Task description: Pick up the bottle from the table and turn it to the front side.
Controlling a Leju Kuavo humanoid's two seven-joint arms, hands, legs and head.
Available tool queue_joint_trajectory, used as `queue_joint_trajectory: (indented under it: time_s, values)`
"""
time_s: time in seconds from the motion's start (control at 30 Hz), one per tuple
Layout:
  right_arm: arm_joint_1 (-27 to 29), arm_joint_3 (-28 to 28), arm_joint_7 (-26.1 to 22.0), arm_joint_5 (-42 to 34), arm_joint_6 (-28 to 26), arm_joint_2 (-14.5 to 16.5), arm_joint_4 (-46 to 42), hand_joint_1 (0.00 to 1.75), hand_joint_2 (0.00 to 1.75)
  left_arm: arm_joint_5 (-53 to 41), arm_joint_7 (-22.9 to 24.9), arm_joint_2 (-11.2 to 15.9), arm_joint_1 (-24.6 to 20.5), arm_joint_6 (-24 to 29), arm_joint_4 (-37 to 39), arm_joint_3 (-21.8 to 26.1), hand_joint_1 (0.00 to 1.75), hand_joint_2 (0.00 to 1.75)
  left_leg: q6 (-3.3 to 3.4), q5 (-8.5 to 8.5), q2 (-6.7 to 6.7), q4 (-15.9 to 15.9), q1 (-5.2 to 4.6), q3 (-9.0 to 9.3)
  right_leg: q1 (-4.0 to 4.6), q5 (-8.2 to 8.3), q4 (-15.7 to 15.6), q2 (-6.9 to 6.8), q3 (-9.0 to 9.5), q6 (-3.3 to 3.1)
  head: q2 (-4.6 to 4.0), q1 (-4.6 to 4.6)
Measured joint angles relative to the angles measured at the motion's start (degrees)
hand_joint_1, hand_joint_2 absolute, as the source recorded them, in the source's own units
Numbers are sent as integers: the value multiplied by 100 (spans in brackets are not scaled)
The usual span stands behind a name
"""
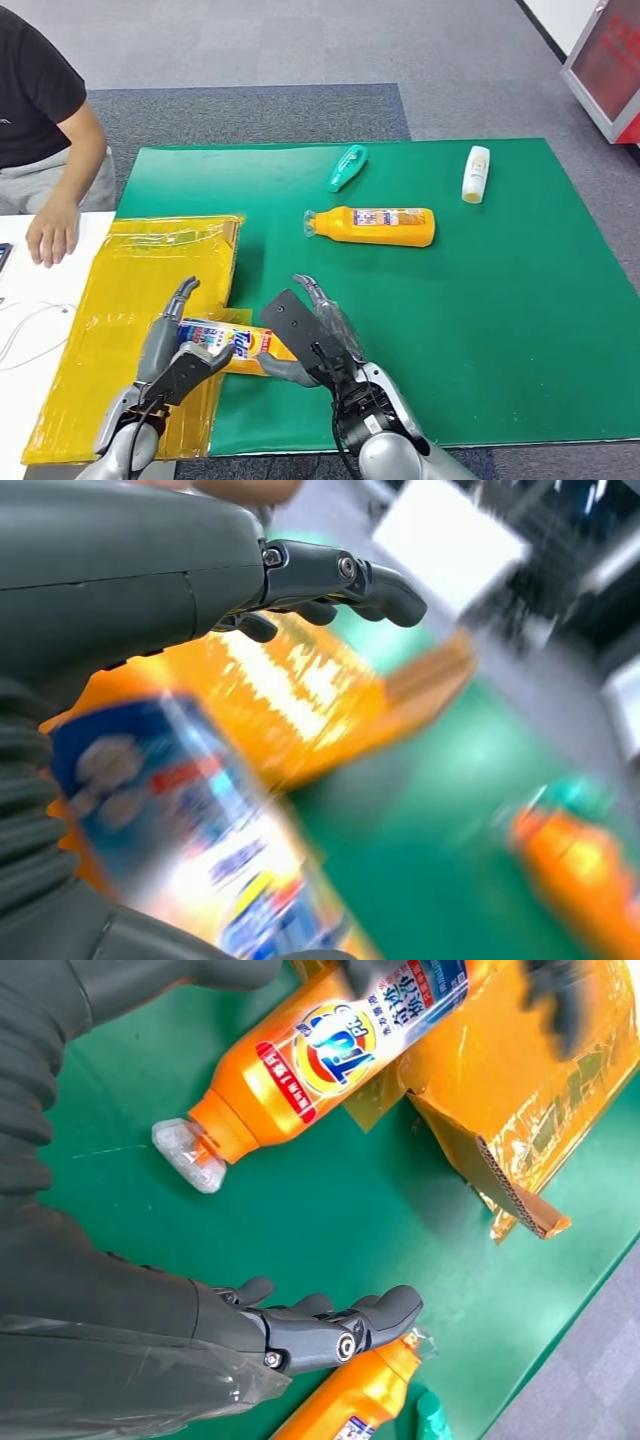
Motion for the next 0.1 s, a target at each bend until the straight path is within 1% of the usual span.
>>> queue_joint_trajectory:
  time_s: [0.07, 0.1]
  values:
    - [-8, 17, 0, -1, -27, 1, 1, 0, 175, 399, -326, -166, 5, 354, -113, 134, 0, 0, 0, 0, 0, 0, 0, -5, 0, 1, 0, 0, -5, 1, 0, -1]
    - [-11, 23, 0, -1, -35, 1, 1, 0, 175, 504, -401, -207, 5, 433, -144, 166, 0, 0, 0, 0, 0, 0, 0, -6, 0, 1, 0, 0, -6, 1, 0, 0]
